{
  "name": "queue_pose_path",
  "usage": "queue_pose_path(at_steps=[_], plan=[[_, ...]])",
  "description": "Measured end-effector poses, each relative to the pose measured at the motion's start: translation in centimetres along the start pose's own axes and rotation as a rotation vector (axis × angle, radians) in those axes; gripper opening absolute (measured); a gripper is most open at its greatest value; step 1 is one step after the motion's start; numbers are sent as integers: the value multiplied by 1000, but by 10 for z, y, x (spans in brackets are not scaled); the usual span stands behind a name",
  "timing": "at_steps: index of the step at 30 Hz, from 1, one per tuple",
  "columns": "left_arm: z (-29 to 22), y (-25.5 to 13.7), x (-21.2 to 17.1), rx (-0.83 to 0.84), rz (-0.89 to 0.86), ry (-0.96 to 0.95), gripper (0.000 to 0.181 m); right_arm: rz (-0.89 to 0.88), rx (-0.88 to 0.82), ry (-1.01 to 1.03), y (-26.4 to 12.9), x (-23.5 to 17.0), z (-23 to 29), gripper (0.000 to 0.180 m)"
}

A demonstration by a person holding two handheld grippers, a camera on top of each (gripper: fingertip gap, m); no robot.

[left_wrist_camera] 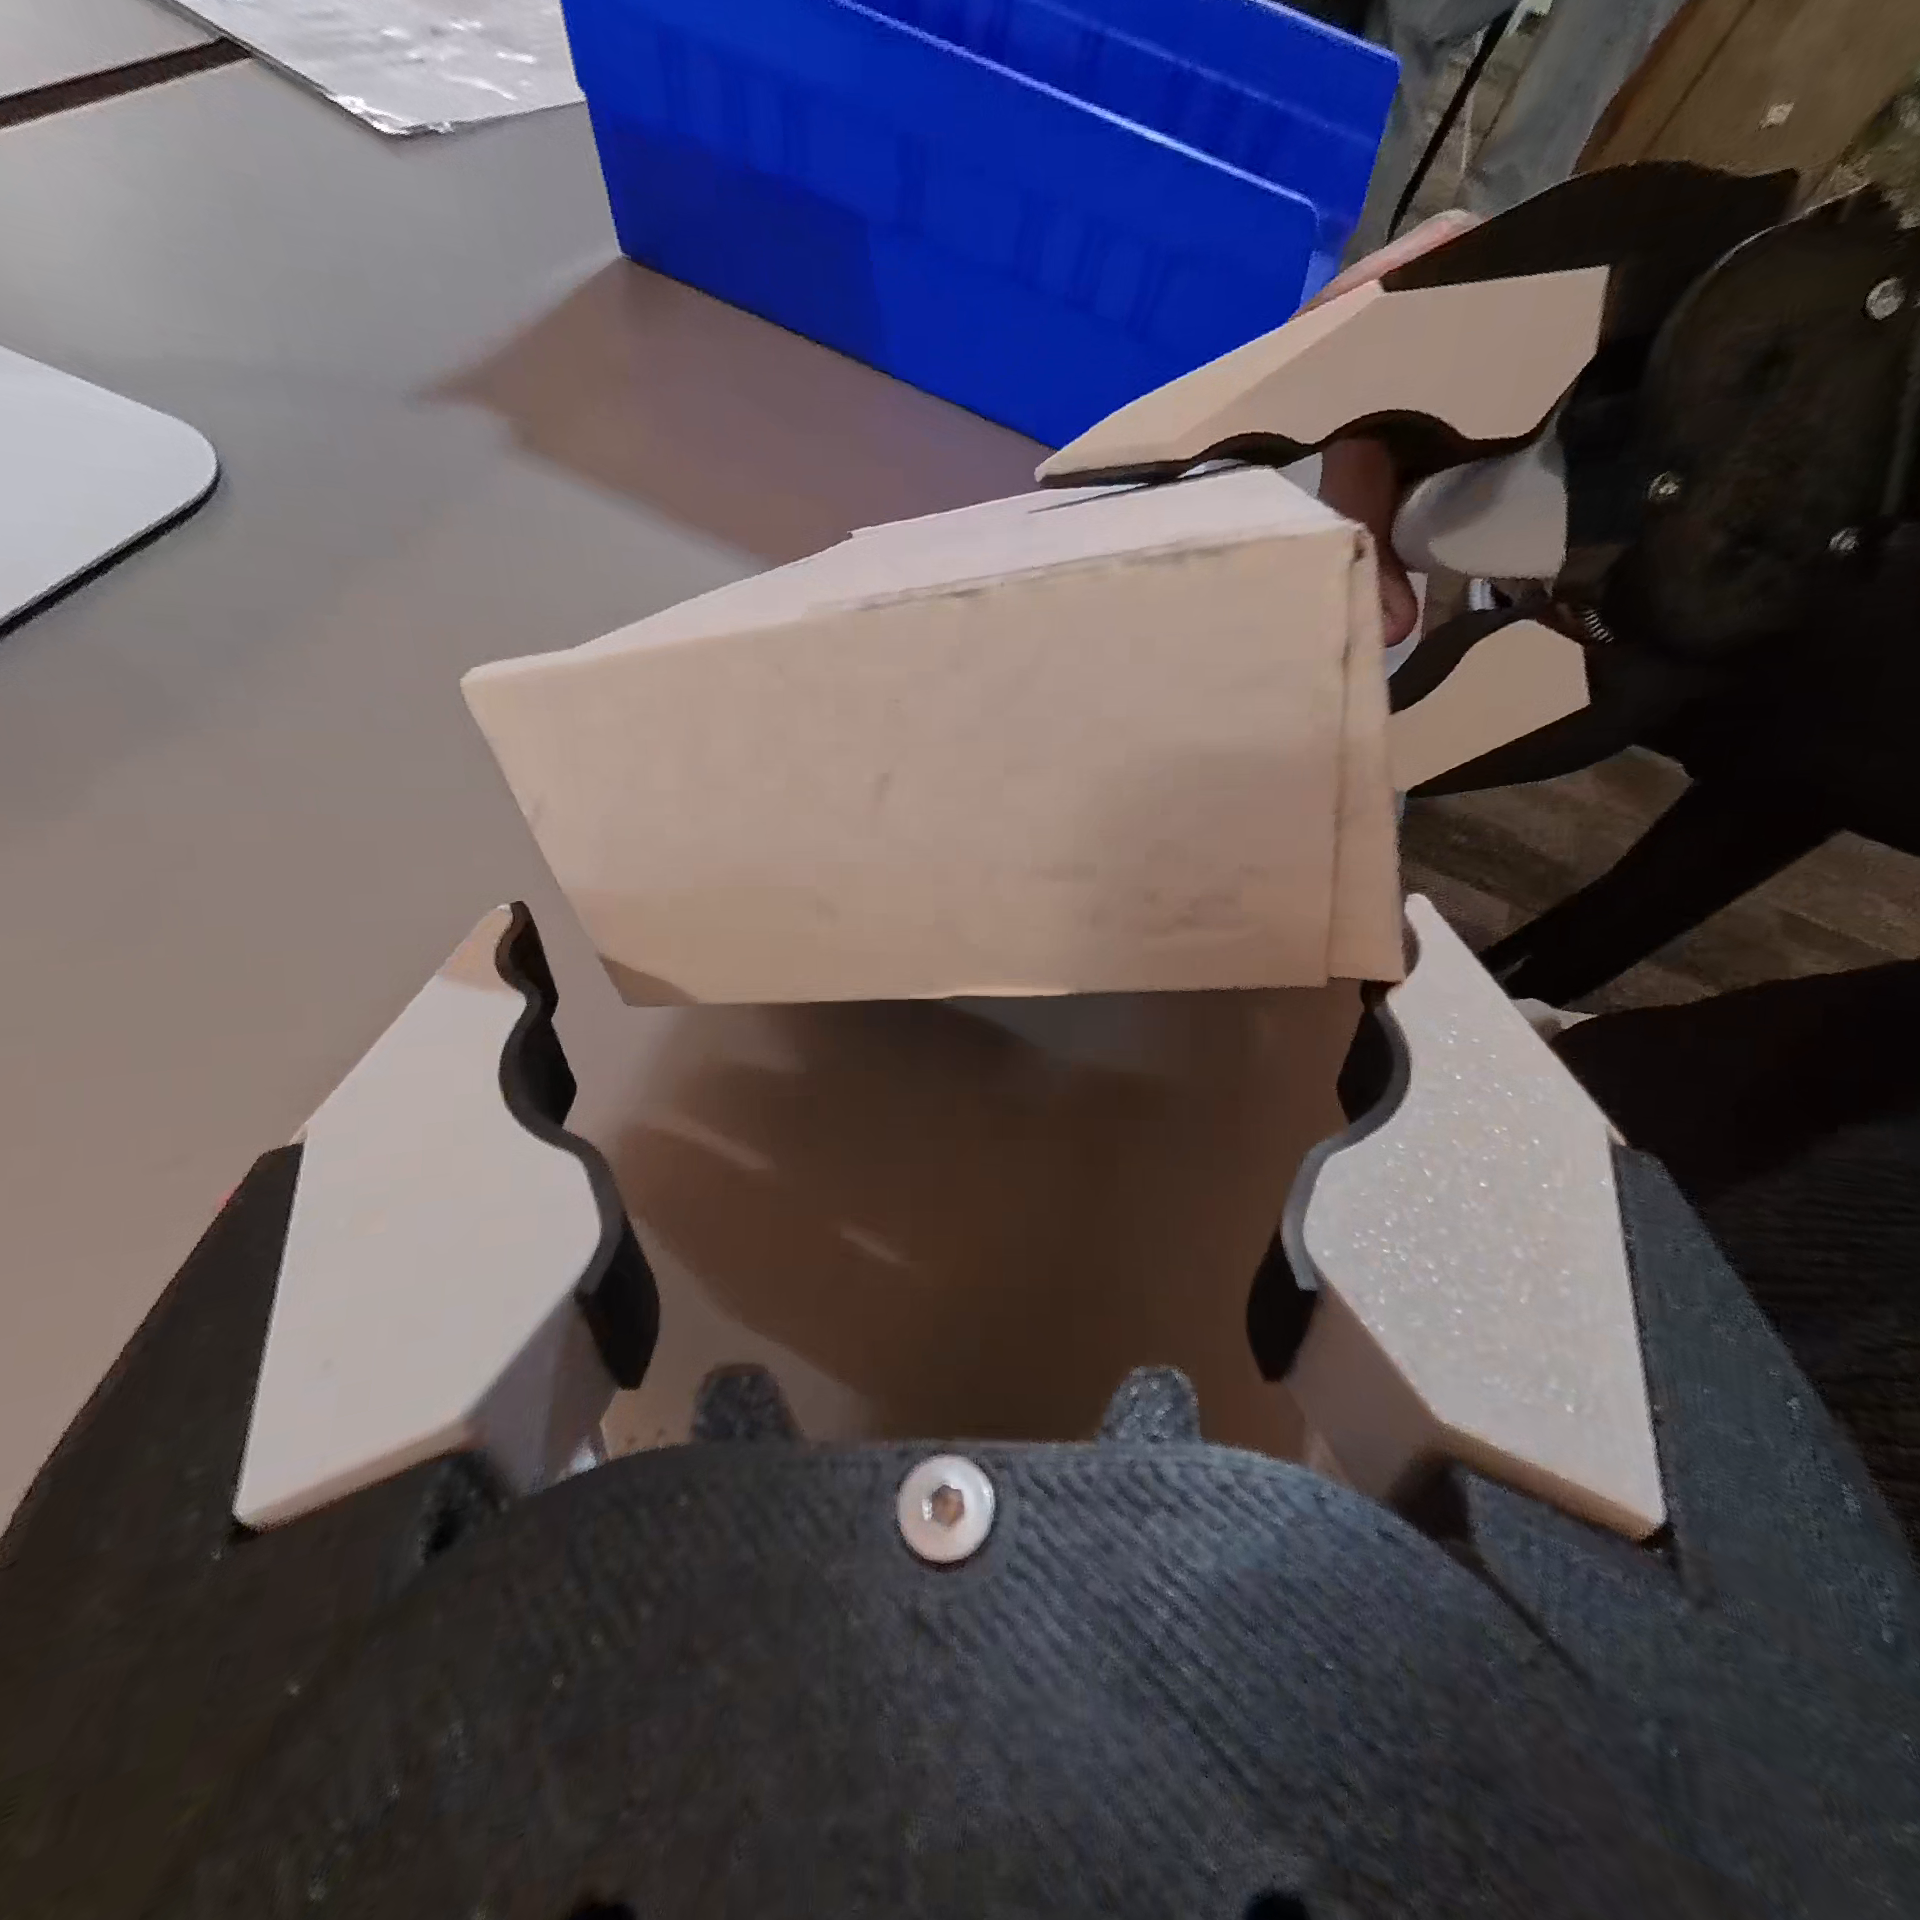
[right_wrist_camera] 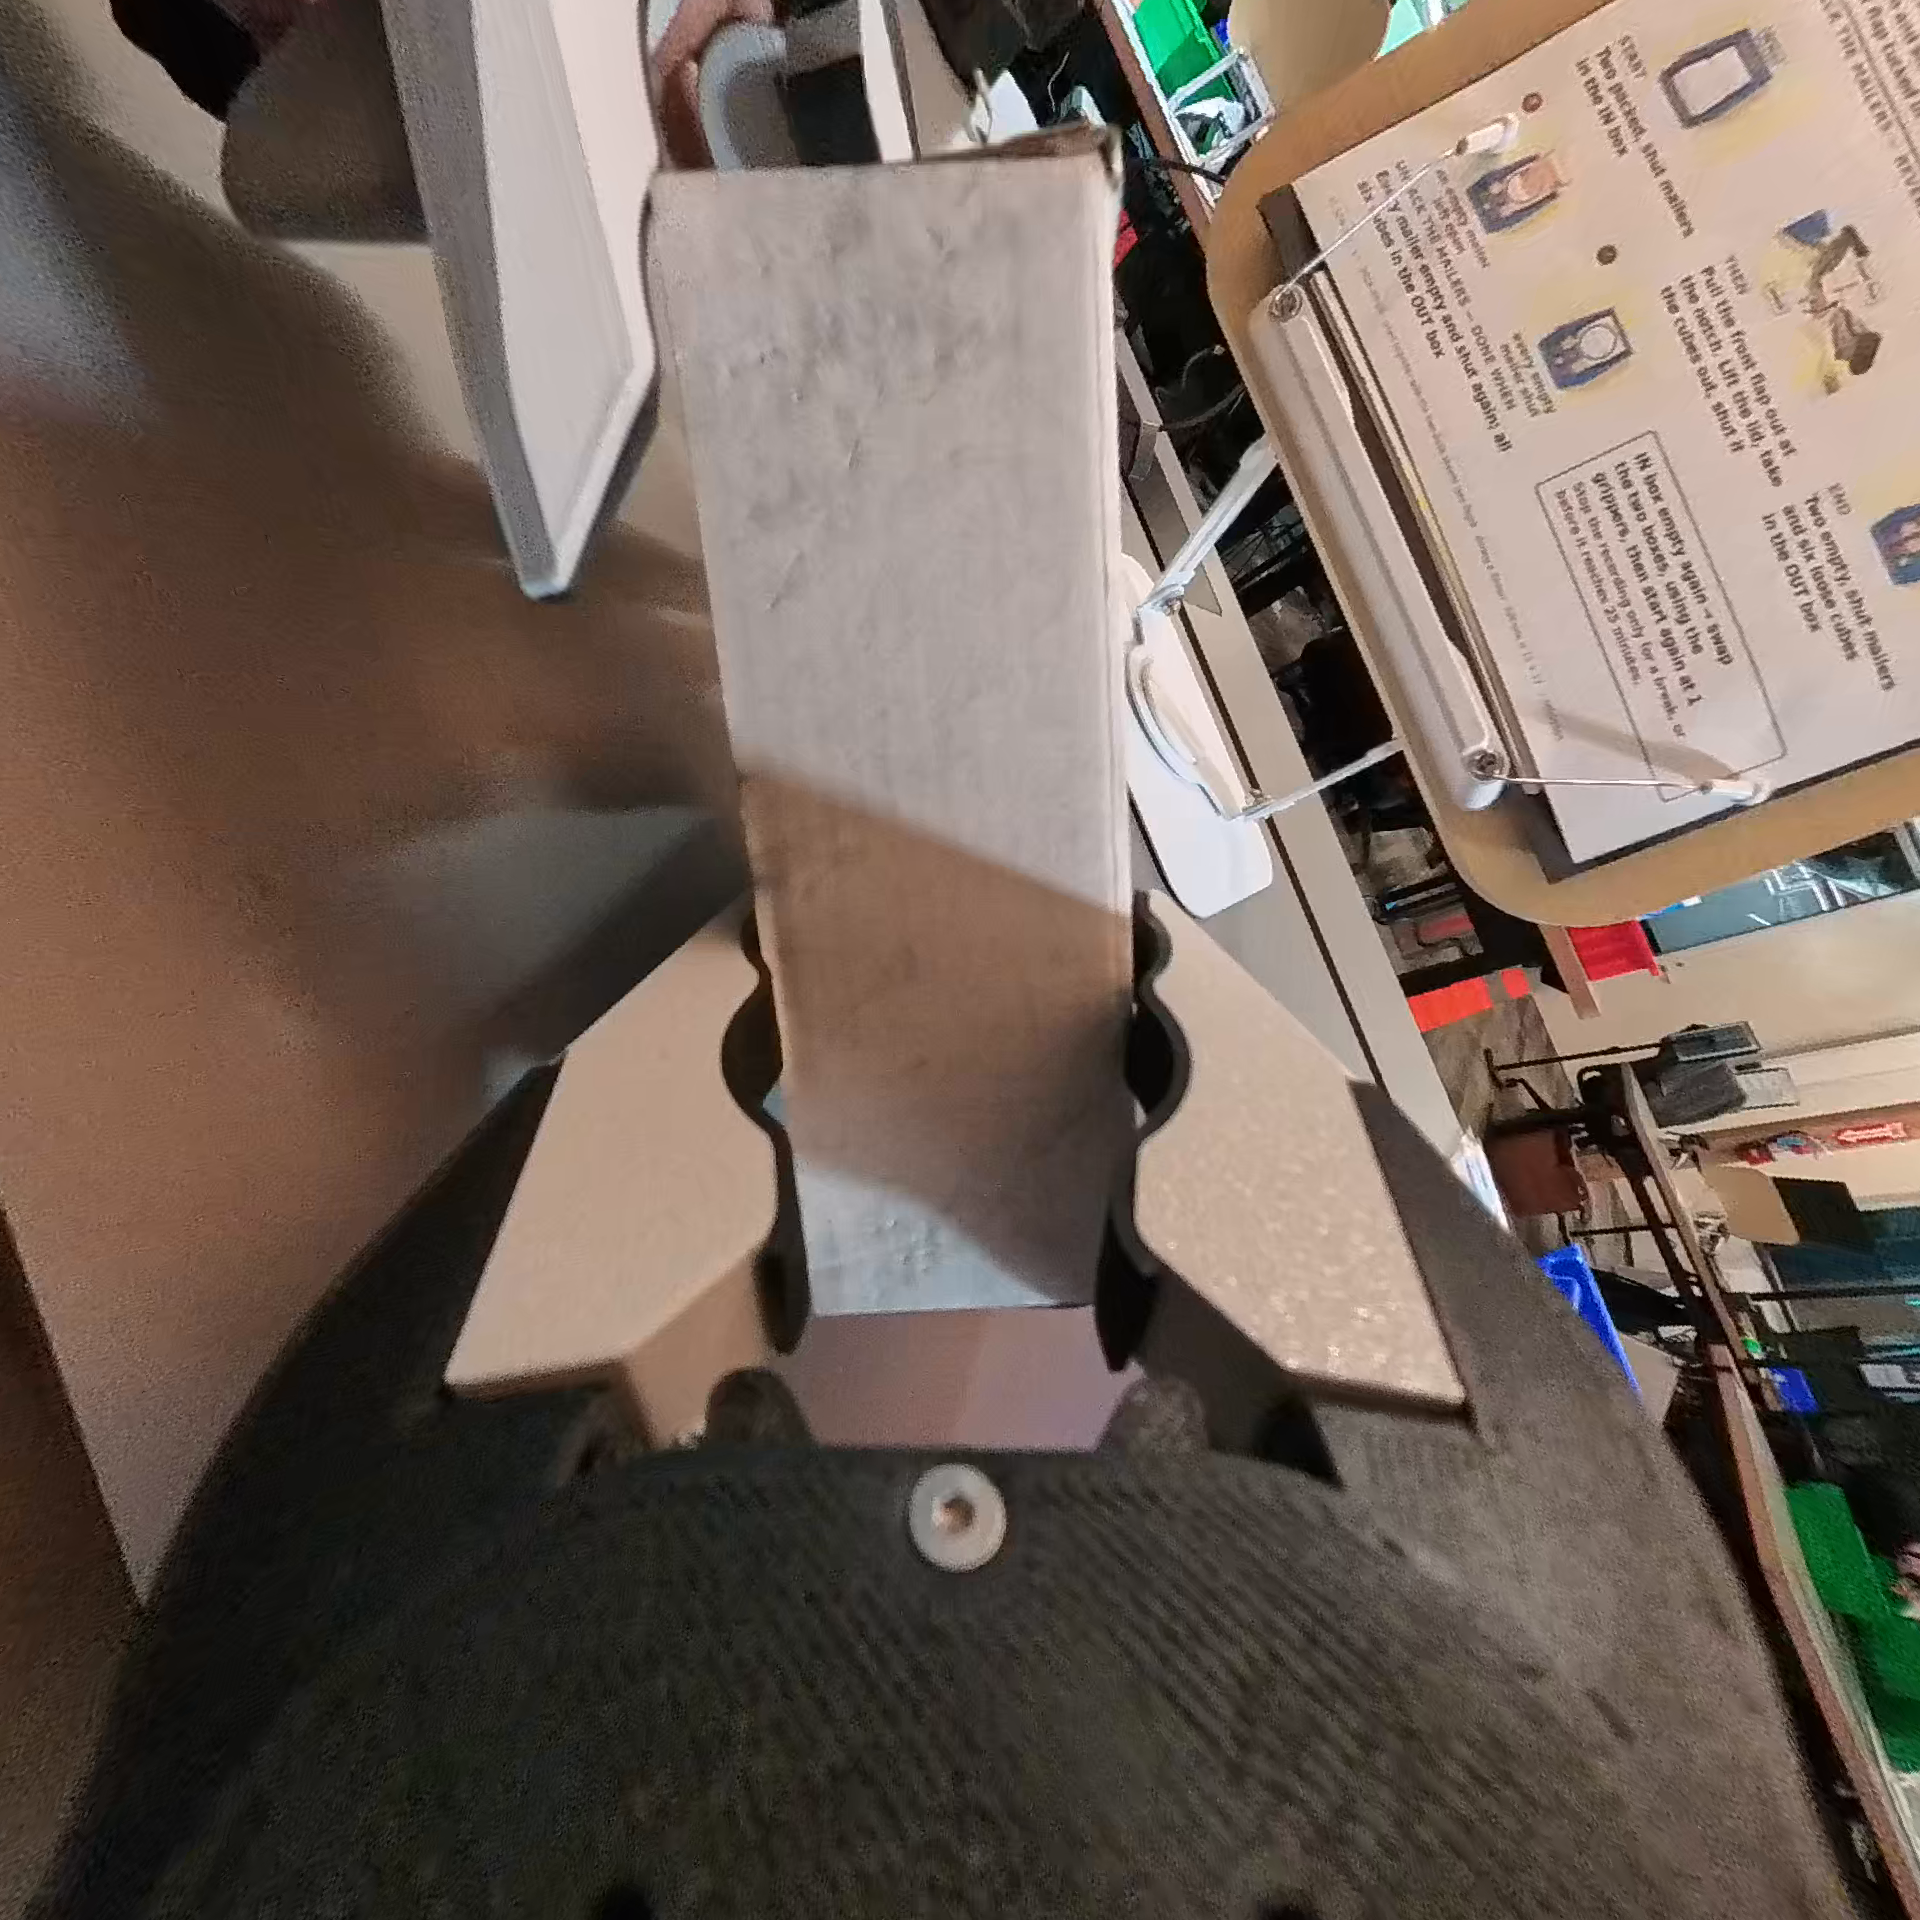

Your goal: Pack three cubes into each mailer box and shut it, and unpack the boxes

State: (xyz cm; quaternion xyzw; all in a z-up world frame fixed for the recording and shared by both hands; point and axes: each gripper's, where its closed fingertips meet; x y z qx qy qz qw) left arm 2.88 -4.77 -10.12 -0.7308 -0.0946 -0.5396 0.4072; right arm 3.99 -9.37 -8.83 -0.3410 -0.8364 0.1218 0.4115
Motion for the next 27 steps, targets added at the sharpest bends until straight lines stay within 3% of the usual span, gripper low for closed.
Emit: queue_pose_path(at_steps=[10, 27], plan=[[-18, -11, 2, -194, -18, -101, 154, -7, 8, -23, 1, 0, 3, 67], [-7, -5, -6, -140, 22, -67, 131, 0, 1, -63, 1, 0, 5, 66]])
Point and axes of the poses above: each gripper's, where its closed fingertips meet, y out along the fingers, x out of its top, z = x × y across the jaws, and after that the axes turned 12 degrees about x, right-handed
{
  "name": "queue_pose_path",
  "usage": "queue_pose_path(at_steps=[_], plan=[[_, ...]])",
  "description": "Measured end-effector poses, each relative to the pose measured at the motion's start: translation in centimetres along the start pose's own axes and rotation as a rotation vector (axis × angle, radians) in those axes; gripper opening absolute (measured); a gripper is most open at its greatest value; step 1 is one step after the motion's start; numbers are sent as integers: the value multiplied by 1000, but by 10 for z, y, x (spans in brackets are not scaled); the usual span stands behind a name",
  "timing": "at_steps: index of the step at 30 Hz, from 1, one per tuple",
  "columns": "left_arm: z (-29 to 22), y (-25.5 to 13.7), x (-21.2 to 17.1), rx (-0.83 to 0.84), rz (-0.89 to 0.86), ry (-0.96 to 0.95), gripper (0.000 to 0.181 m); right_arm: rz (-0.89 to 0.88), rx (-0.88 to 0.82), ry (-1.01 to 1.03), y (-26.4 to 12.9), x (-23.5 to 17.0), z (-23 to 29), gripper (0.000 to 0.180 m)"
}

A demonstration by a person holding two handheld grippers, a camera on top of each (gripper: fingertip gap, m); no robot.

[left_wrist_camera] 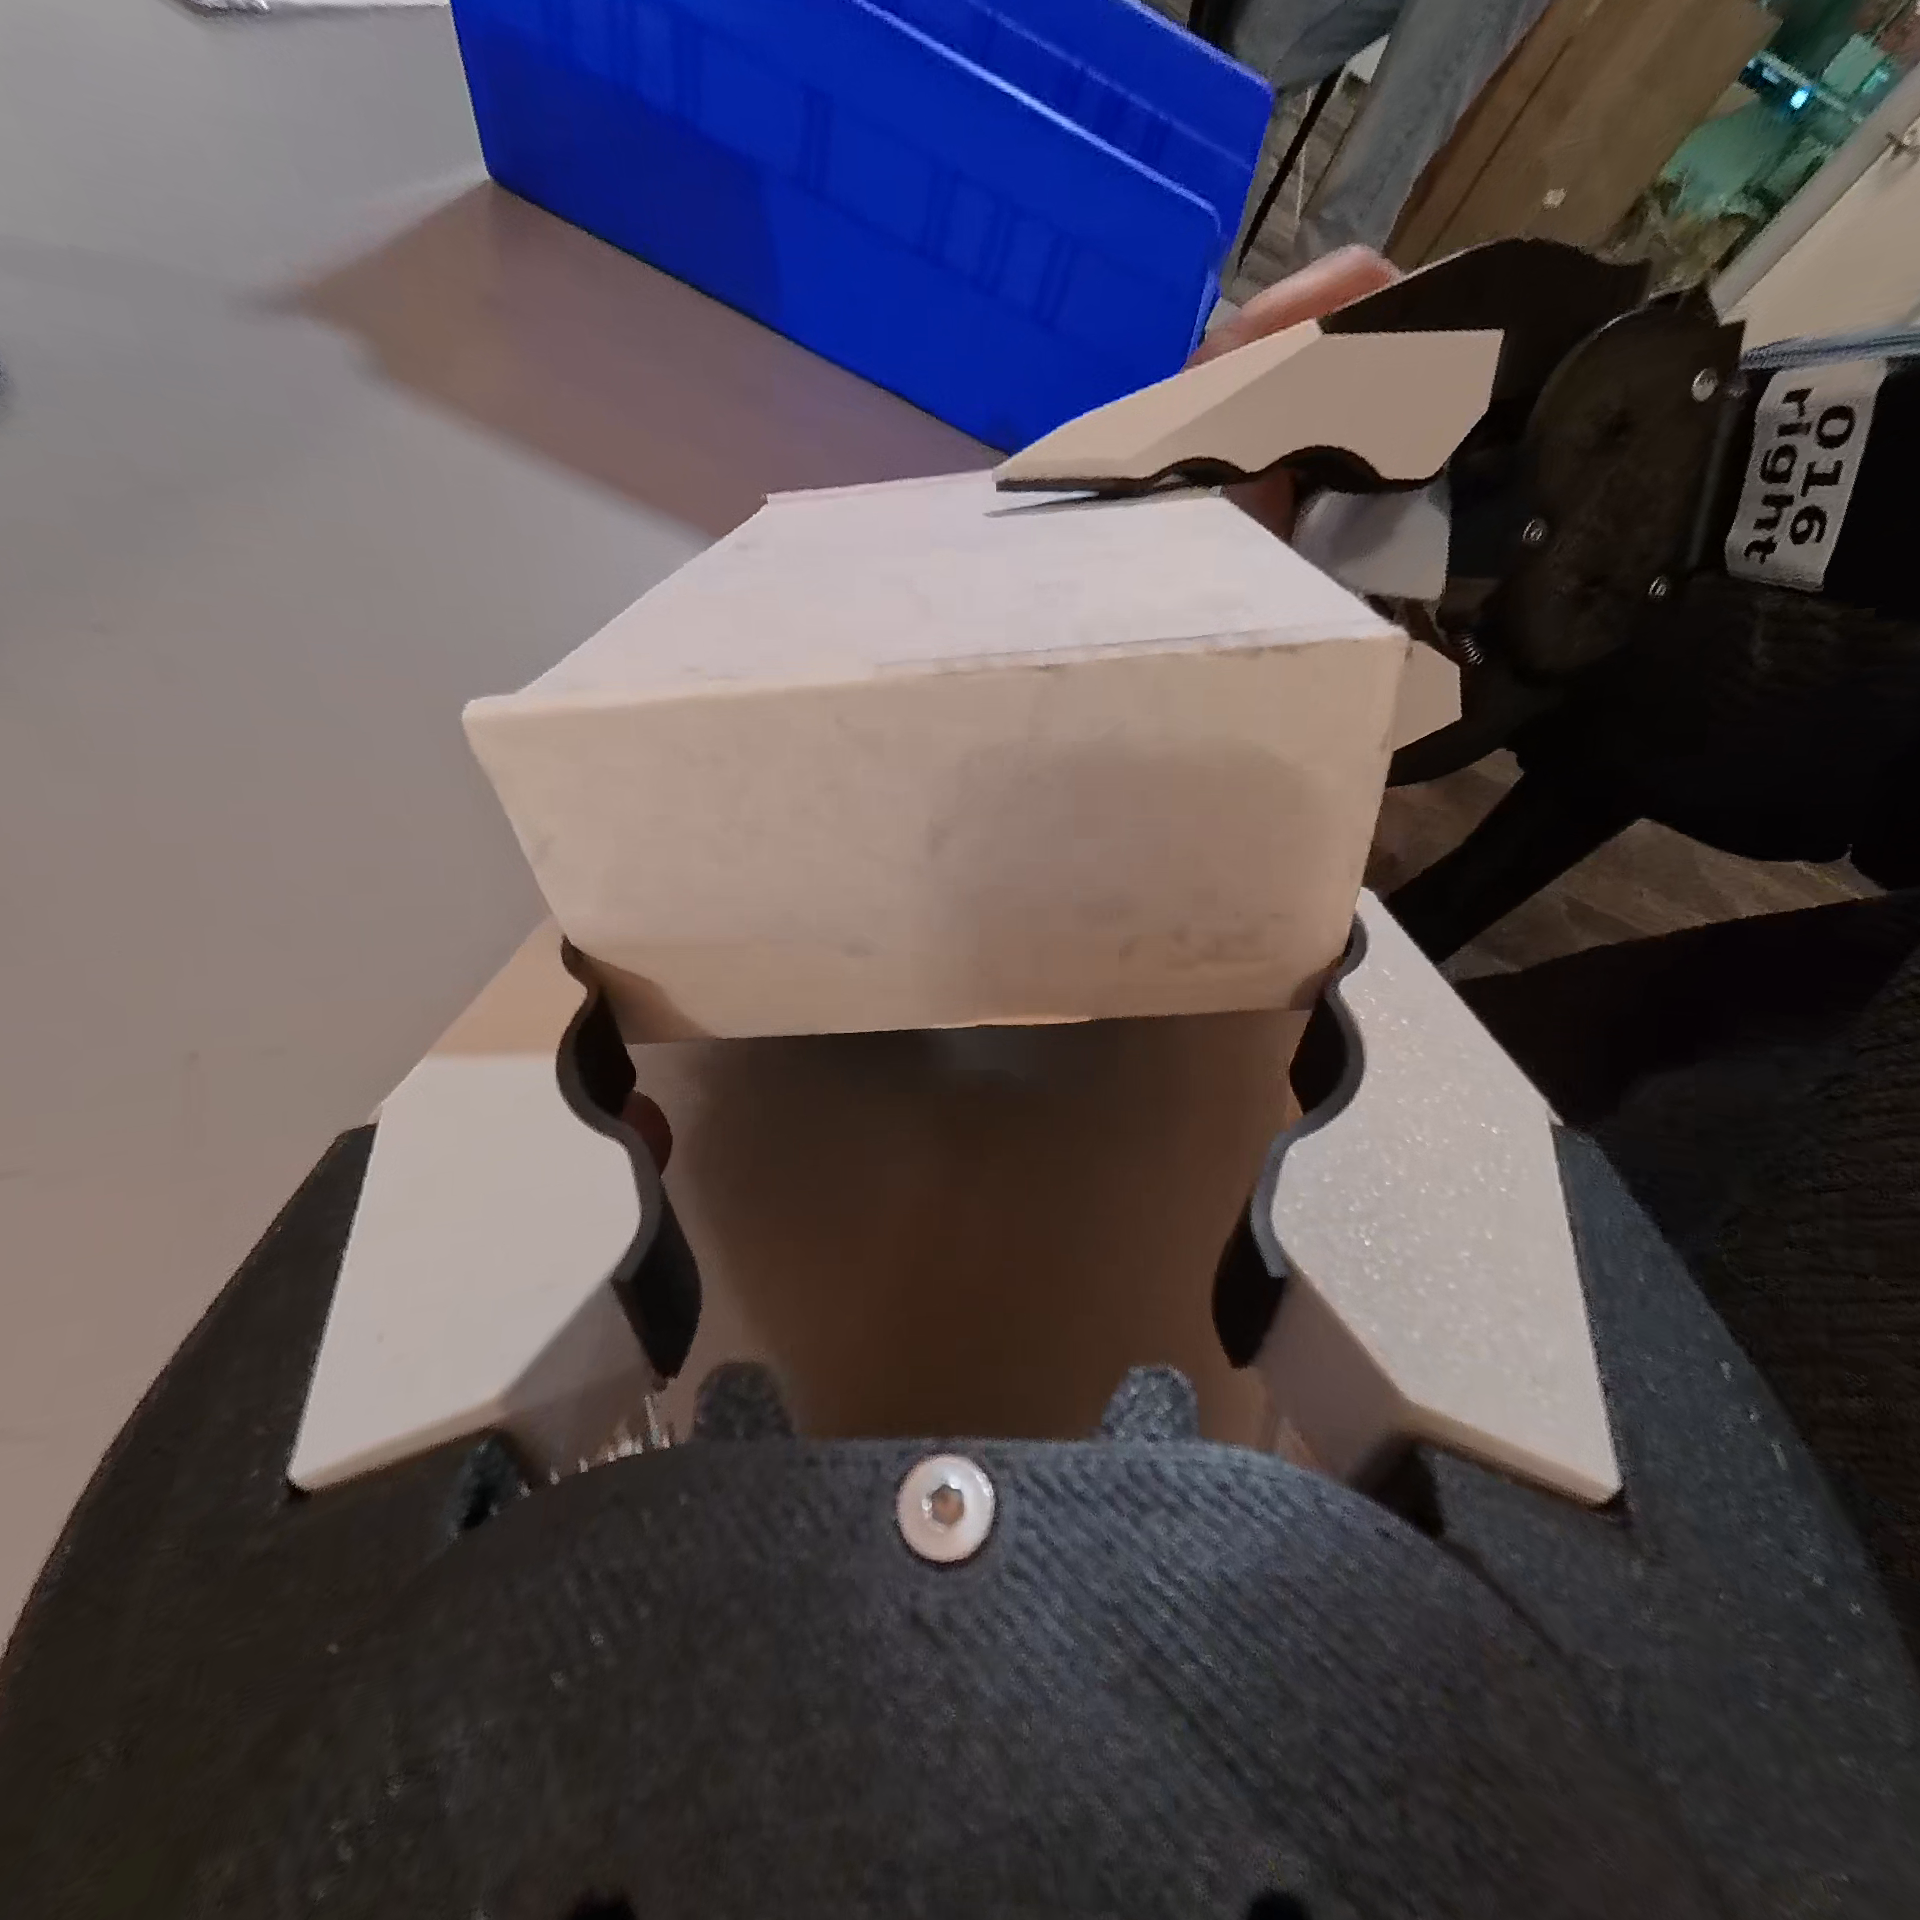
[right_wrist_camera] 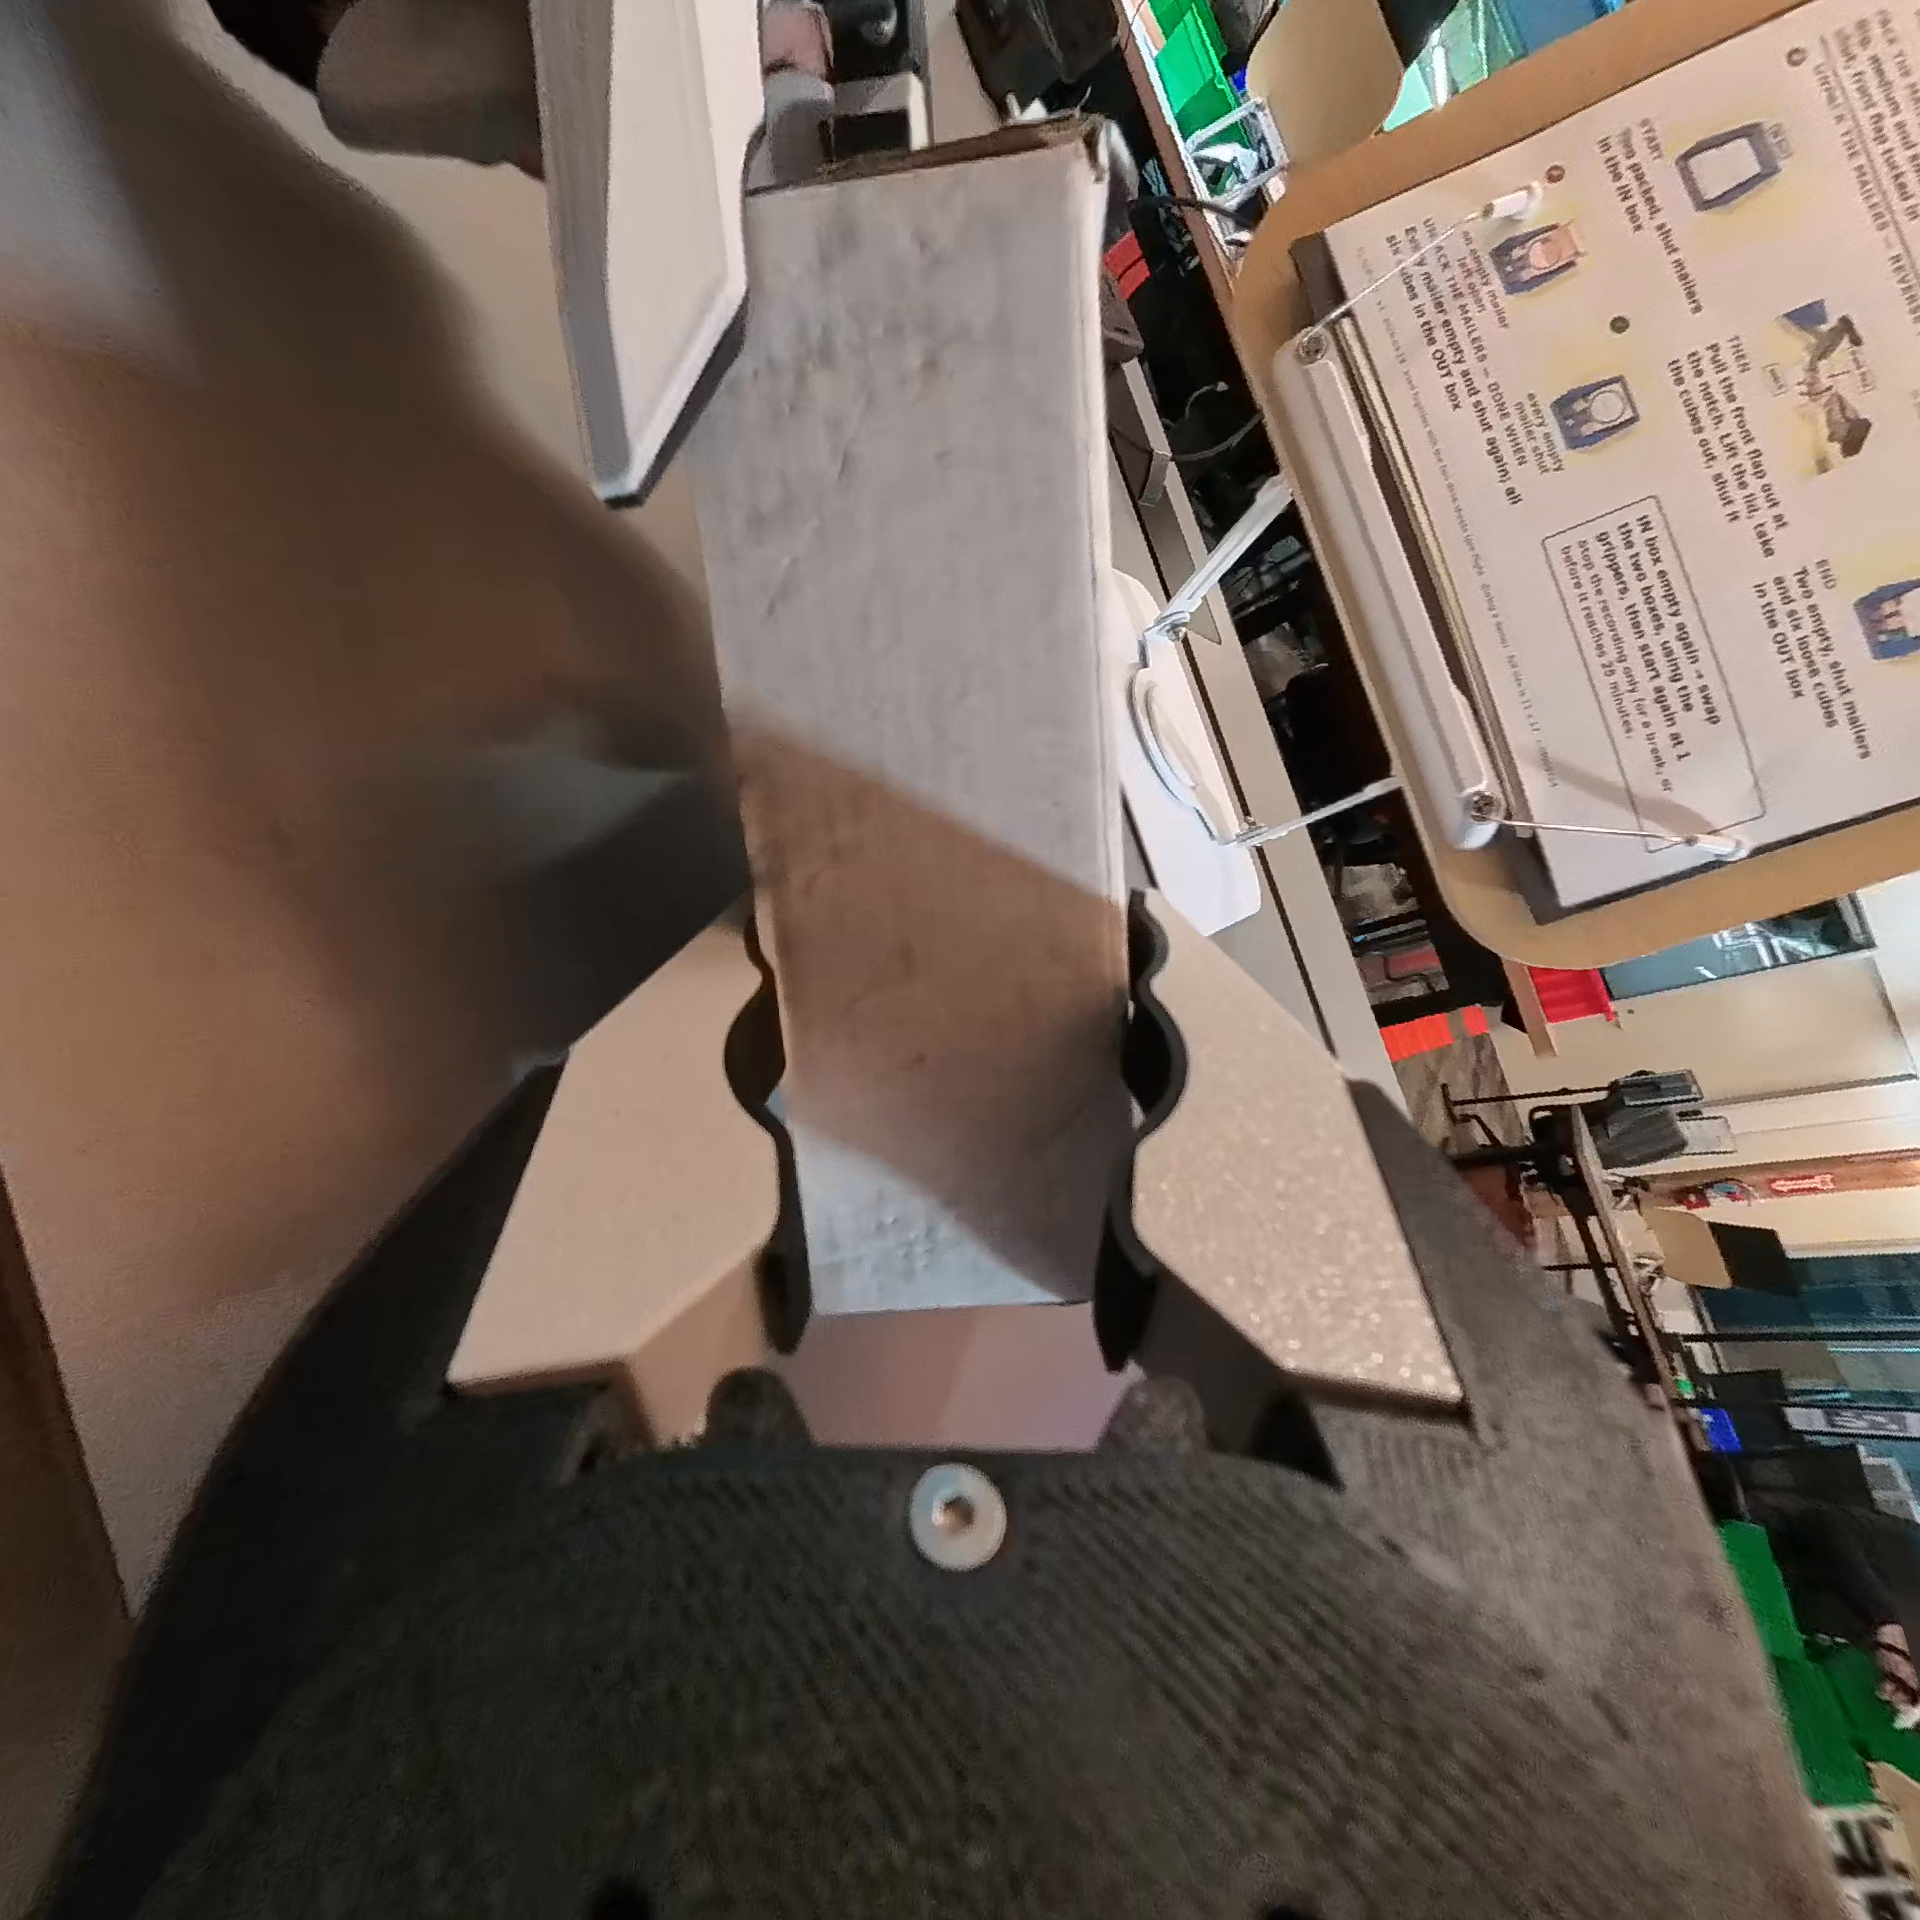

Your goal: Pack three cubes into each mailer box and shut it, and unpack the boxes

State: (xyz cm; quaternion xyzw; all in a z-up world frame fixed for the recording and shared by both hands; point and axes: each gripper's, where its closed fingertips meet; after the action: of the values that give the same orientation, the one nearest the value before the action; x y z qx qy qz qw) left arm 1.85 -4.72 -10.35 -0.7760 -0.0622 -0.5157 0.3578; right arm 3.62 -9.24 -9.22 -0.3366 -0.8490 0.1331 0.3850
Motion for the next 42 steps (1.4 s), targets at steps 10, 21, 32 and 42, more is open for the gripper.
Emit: queue_pose_path(at_steps=[10, 21, 32, 42], plan=[[0, 5, 2, 13, 14, -69, 130, 67, -74, -56, -1, -6, -9, 69], [-10, 23, -2, 133, 52, -1, 130, 136, -114, -182, -3, -3, -6, 65], [-14, -17, 42, 19, -168, -174, 119, 283, -567, -383, -106, -8, -119, 63], [-21, -11, 17, 2, -80, -174, 115, 605, -368, -387, -124, -200, -210, 63]])
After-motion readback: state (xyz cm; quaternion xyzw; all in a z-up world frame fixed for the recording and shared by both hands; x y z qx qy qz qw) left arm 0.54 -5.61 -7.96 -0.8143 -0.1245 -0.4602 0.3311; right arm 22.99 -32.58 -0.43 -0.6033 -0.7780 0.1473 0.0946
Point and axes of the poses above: each gripper's, where its closed fingertips meet, y out along the fingers, x out of its top, z = x × y across the jaws, and after that the axes turned 12 degrees about x, right-handed
